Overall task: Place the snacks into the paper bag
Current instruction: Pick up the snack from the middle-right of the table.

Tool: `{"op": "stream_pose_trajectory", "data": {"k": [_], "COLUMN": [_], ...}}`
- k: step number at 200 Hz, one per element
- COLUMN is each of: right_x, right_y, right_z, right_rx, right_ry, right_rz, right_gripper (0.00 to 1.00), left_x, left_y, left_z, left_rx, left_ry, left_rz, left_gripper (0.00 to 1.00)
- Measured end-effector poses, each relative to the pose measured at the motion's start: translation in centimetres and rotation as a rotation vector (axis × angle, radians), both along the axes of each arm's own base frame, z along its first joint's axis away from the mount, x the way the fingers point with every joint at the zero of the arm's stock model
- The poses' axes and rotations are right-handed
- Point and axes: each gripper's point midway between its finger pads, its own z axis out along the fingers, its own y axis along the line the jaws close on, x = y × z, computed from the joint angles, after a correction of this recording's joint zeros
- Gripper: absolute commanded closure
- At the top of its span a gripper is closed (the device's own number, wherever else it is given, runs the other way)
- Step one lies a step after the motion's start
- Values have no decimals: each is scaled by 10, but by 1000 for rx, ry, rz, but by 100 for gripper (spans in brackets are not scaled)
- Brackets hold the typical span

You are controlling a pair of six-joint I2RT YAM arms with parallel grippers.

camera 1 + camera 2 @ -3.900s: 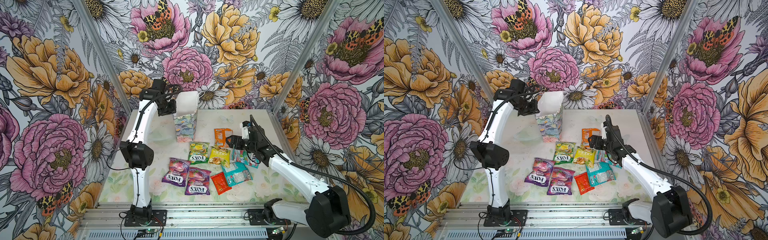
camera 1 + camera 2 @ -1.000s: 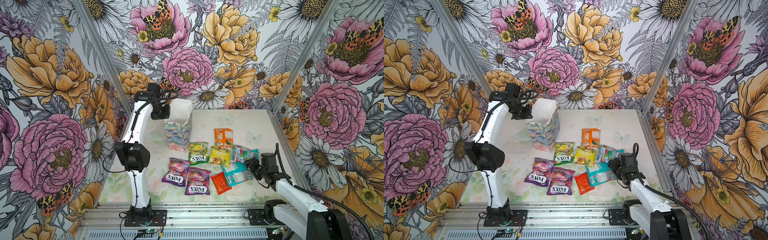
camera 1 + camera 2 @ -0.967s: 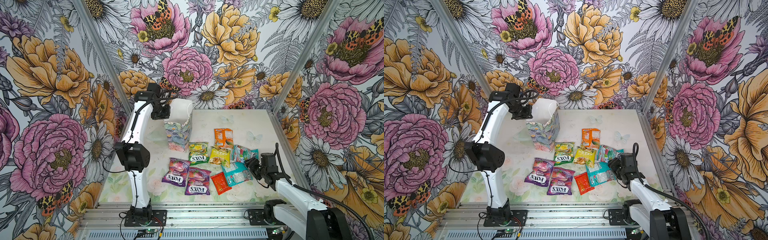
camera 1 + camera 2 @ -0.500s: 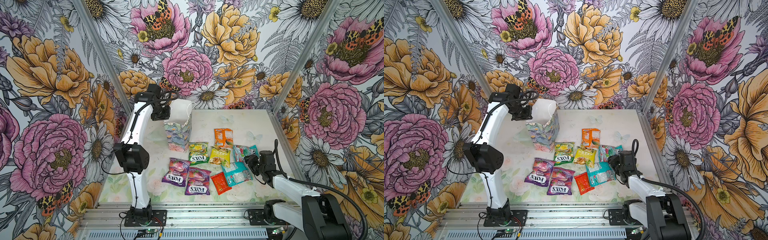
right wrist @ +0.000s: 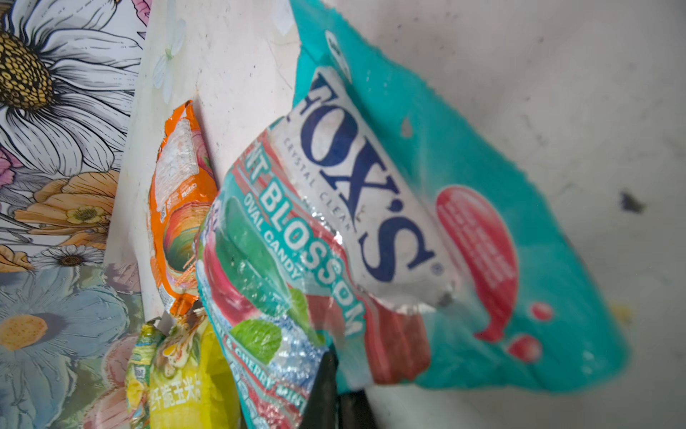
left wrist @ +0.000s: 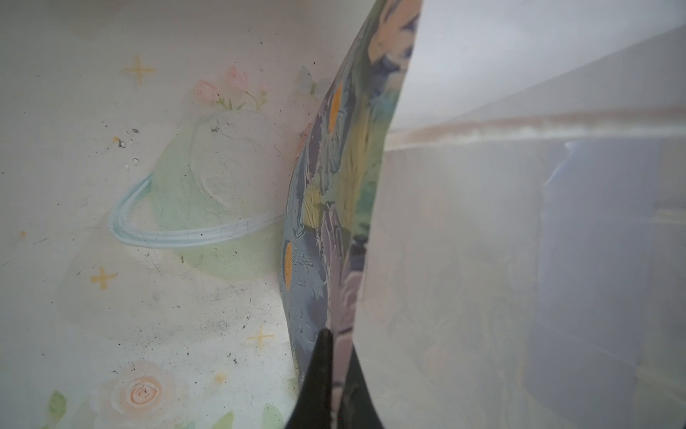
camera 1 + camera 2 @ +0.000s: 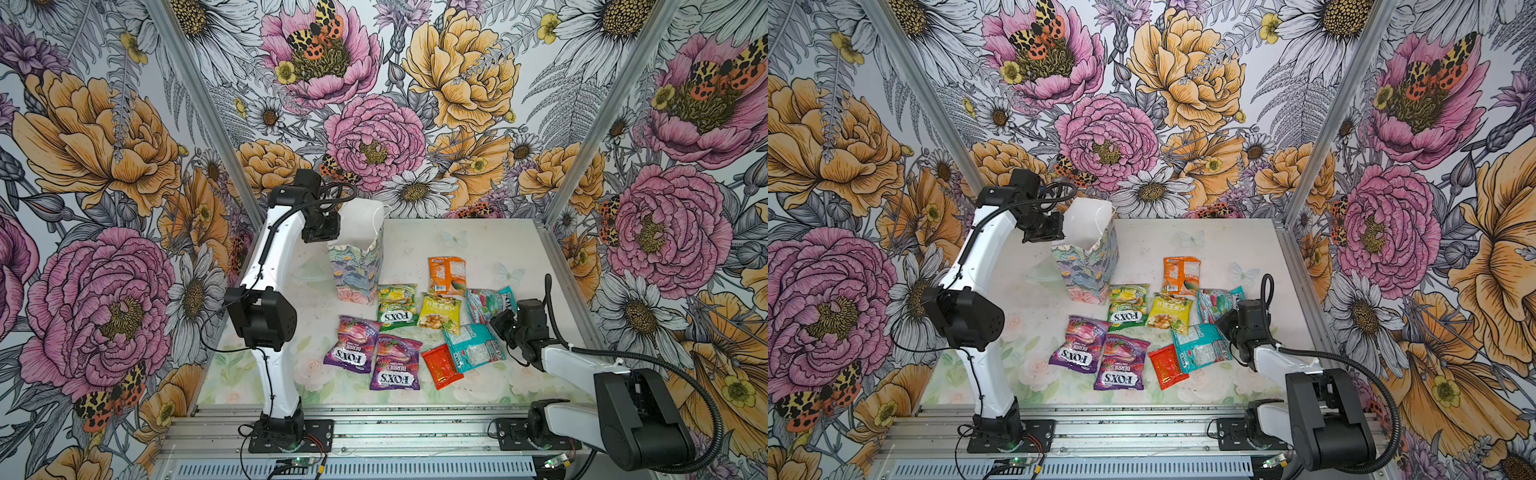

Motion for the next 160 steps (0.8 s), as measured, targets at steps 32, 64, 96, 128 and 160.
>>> {"op": "stream_pose_trajectory", "data": {"k": [32,64,96,128,160], "right_x": [7,20,31,40,52], "right_y": [-1,-1,1,13,41], "right_z": [17,52,88,123,165], "right_rx": [-41,-88,-142,-201,-254], "right_ry": [-17,-81,-129,-171,-243], "right_rz": [31,70,120,202,314], "right_gripper": [100,100,100,100,100], "left_x": [0,1,2,2,2], "left_y": [2,2,2,1,0], "left_z": [0,0,0,0,0], "left_rx": [-1,-1,-3,-9,-13], "left_ry": [-2,-4,-6,-8,-8], "left_rz": [4,5,6,3,1], "left_gripper": [100,100,100,100,100]}}
